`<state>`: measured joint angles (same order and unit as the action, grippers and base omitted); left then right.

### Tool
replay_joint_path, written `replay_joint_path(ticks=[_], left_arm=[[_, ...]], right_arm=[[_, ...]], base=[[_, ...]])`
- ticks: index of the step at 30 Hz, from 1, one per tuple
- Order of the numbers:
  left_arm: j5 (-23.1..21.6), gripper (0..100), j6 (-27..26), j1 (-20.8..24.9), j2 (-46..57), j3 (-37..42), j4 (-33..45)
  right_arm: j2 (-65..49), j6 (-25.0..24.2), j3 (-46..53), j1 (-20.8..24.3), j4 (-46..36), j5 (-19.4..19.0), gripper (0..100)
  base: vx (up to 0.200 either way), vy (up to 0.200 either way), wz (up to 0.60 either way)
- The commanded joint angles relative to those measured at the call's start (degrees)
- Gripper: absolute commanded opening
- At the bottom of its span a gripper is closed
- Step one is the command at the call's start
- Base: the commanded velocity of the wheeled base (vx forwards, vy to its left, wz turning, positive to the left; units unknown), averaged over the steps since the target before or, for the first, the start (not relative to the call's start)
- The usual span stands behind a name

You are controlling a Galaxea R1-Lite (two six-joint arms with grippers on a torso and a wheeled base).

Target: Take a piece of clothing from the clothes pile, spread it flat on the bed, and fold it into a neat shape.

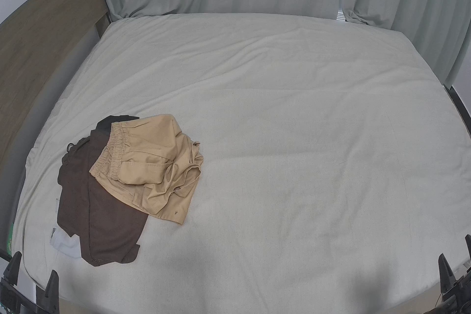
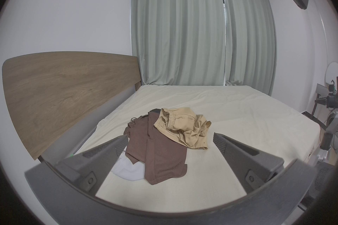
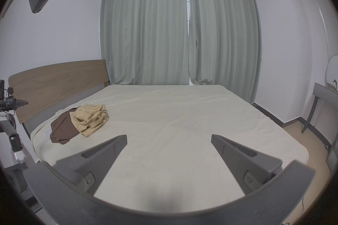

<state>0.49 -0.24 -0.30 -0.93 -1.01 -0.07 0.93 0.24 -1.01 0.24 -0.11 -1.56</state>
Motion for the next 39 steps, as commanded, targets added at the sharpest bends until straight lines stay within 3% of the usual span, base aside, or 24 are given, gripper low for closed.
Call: replay_joint_path(ticks=[1, 39], left_arm=[[0.04, 100, 0.24, -0.05, 0.49, 1.01, -0.01], [-0.93, 100, -0.37, -0.05, 0.49, 1.01, 0.16]], right_arm=[[-0.93, 0.02, 0.92, 0.02, 0.02, -0.02, 100], [-0.93, 0.11, 0.92, 0.02, 0.02, -0.02, 100]], base=[[0.000, 0.000, 0.00], [0.000, 0.000, 0.00]])
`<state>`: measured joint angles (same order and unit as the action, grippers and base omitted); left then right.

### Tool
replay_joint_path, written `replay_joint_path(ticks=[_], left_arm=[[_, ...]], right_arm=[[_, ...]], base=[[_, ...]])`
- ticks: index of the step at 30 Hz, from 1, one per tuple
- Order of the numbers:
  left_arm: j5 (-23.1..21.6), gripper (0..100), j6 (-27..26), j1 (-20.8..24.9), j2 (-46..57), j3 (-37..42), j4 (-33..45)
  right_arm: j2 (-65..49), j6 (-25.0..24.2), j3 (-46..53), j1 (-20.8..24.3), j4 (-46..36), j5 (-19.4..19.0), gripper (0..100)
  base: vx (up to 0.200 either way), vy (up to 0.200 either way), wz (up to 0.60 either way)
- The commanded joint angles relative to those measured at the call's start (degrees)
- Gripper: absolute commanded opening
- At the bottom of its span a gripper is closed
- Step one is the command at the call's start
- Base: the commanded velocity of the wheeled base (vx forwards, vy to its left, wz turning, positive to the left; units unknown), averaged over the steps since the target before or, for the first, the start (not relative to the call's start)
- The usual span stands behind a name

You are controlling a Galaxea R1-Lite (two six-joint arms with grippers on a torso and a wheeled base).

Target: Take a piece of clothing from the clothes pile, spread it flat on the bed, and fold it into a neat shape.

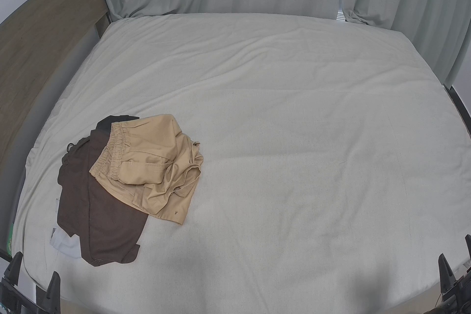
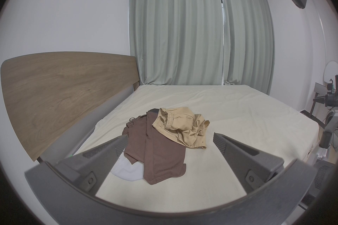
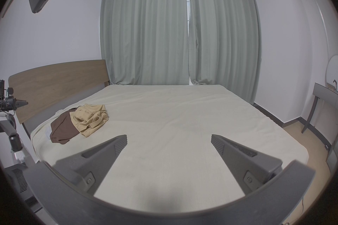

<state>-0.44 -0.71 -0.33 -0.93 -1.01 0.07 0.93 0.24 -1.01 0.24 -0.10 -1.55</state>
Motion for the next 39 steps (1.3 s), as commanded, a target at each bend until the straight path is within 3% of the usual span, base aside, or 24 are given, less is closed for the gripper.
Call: replay_joint_path(ticks=[1, 20, 25, 28, 30, 39], left_arm=[[0.00, 100, 0.00, -0.02, 0.49, 1.01, 0.01], [-0.09, 100, 0.36, -0.11, 0.49, 1.01, -0.60], [-0.70, 100, 1.67, -0.11, -6.02, -11.82, -3.76], [-2.37, 100, 2.11, 0.33, -8.21, -12.00, -3.76], [-4.40, 100, 2.64, 1.65, -9.71, -11.12, -3.41], [-4.92, 100, 9.23, 6.75, -17.44, -13.84, -3.85]], right_arm=[[-0.93, 0.11, 0.92, 0.02, 0.01, -0.03, 100], [-0.93, 0.11, 0.92, 0.02, 0.01, -0.03, 100], [-0.93, 0.20, 0.92, -0.07, 0.01, -0.03, 100], [-0.93, 0.11, 0.92, -0.07, 0.01, -0.03, 100], [-0.93, 0.11, 1.01, 0.02, 0.01, -0.03, 100], [-0.93, 0.11, 0.92, 0.02, 0.01, -0.03, 100]], base=[[0.000, 0.000, 0.00], [0.000, 0.000, 0.00], [0.000, 0.000, 0.00], [0.000, 0.000, 0.00], [0.000, 0.000, 0.00], [0.000, 0.000, 0.00]])
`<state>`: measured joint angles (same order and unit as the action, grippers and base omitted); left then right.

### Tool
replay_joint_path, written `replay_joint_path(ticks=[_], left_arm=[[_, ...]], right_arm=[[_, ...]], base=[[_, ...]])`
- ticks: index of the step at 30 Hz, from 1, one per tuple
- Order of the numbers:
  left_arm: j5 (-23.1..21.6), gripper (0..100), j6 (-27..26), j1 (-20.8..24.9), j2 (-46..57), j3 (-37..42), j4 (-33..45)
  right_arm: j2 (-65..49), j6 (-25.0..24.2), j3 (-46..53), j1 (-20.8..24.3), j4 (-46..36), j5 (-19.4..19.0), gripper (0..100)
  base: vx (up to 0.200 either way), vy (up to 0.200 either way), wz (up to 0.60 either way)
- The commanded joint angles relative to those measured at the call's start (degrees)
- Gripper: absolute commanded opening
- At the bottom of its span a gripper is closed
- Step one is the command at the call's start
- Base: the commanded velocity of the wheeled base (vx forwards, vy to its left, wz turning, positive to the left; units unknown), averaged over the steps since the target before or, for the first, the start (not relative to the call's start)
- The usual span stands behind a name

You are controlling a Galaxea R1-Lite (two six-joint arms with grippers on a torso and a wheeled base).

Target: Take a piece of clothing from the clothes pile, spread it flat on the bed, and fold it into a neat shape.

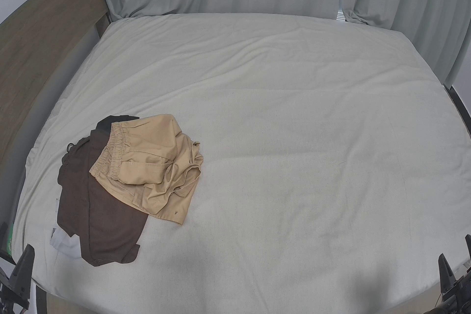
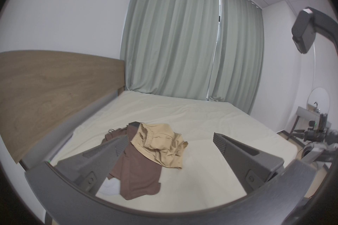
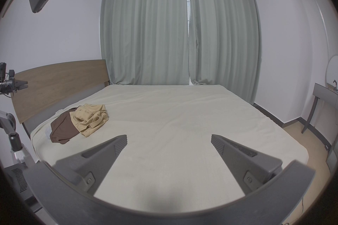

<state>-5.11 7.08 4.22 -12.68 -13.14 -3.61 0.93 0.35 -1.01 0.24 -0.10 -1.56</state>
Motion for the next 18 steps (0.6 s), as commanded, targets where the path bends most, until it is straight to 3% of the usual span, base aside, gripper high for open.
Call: replay_joint_path(ticks=[1, 8, 18], left_arm=[[-0.25, 100, 1.97, 2.46, -6.39, -2.15, -0.26], [-0.43, 100, 6.45, 2.99, -13.51, -6.37, -0.43], [-7.11, 100, 8.21, 3.96, -20.19, -8.83, -1.23]], right_arm=[[-0.93, 0.00, 1.01, 0.02, 0.01, -0.02, 100], [-0.93, 0.00, 0.92, 0.02, 0.01, -0.11, 100], [-0.93, 0.00, 0.92, 0.02, 0.01, -0.11, 100]], base=[[0.000, 0.000, 0.00], [0.000, 0.000, 0.00], [0.000, 0.000, 0.00]])
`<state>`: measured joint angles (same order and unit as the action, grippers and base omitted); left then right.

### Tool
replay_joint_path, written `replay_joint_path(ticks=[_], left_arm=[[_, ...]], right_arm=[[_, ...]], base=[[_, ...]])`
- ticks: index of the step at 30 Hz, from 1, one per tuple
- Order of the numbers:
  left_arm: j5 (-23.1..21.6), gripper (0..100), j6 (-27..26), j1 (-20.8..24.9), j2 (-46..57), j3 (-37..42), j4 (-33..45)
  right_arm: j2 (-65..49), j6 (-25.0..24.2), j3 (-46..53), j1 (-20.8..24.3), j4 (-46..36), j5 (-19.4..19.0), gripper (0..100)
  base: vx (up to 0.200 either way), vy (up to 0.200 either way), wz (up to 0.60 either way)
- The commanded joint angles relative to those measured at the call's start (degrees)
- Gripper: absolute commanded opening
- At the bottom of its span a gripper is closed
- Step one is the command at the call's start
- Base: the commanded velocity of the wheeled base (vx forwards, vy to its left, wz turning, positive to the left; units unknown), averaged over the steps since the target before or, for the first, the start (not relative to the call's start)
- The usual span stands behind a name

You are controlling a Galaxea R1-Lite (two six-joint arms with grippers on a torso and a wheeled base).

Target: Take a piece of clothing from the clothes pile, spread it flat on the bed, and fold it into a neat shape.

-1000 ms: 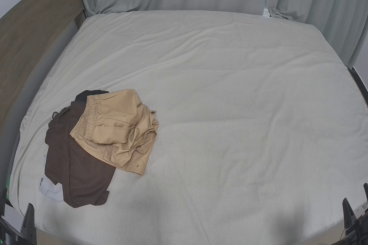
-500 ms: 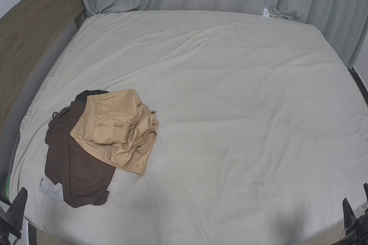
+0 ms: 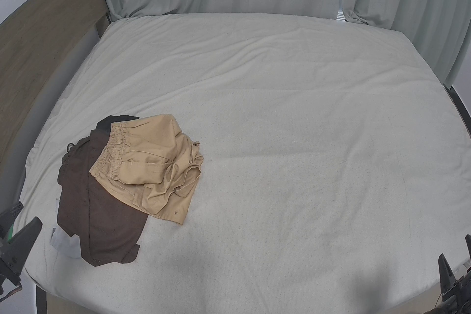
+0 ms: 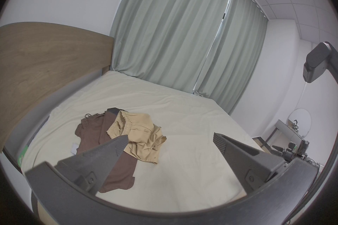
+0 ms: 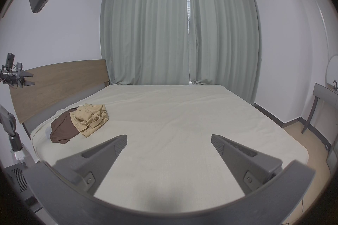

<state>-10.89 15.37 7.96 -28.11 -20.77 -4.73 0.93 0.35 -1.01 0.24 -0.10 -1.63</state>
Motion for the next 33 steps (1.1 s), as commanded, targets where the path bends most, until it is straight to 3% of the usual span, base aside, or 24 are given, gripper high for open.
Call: replay_joint_path(ticks=[1, 9, 22, 25, 33], left_arm=[[-1.77, 100, -0.08, 0.21, -5.20, -1.29, -0.10], [-8.80, 100, 0.01, -0.14, -10.82, -2.17, -2.56], [-14.16, 100, 0.01, -0.93, -18.65, -2.25, -7.75], [-15.57, 100, -0.26, -2.34, -20.58, -2.25, -9.07], [-26.03, 100, -0.69, -11.92, -28.14, -2.52, -15.05]], right_arm=[[-0.93, 0.00, 0.92, 0.02, 0.01, -0.04, 100], [-0.93, 0.09, 0.92, 0.02, 0.01, -0.04, 100], [-0.93, 0.09, 0.92, 0.02, -0.08, 0.05, 100], [-0.93, 0.09, 1.01, 0.02, 0.01, -0.04, 100], [-0.93, 0.09, 0.92, 0.02, 0.01, 0.05, 100]], base=[[0.000, 0.000, 0.00], [0.000, 0.000, 0.00], [0.000, 0.000, 0.00], [0.000, 0.000, 0.00], [0.000, 0.000, 0.00]])
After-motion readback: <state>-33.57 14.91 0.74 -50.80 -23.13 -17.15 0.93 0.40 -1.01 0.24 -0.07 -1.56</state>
